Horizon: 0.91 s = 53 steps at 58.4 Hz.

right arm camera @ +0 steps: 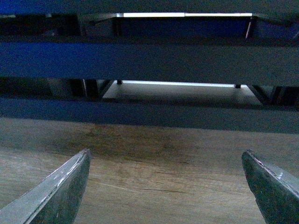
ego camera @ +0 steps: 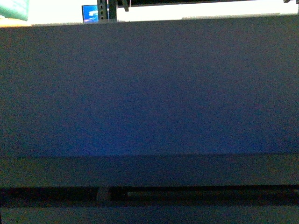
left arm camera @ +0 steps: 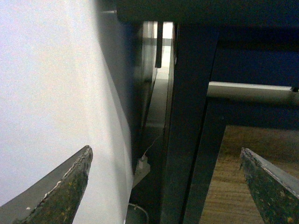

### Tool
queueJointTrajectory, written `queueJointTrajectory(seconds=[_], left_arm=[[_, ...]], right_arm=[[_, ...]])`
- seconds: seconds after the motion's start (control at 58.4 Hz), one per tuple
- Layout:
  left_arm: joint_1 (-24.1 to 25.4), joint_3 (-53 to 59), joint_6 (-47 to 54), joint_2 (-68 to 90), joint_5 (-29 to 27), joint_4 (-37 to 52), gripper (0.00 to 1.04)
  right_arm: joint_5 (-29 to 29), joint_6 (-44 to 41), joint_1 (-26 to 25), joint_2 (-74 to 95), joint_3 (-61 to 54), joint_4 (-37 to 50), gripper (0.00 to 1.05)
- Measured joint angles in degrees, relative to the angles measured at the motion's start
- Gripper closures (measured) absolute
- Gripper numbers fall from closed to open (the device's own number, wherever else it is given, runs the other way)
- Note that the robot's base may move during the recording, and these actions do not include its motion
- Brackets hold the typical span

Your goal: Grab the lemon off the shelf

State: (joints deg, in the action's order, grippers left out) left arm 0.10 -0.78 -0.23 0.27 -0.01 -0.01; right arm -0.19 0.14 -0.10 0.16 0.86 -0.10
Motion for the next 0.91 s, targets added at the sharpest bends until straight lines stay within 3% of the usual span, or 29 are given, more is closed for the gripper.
queueJointTrajectory(seconds=[0.907], left_arm=[[0.0, 0.0, 0.0, 0.0, 0.0, 0.0, 0.08]], right_arm=[[0.0, 0.0, 0.0, 0.0, 0.0, 0.0, 0.07]])
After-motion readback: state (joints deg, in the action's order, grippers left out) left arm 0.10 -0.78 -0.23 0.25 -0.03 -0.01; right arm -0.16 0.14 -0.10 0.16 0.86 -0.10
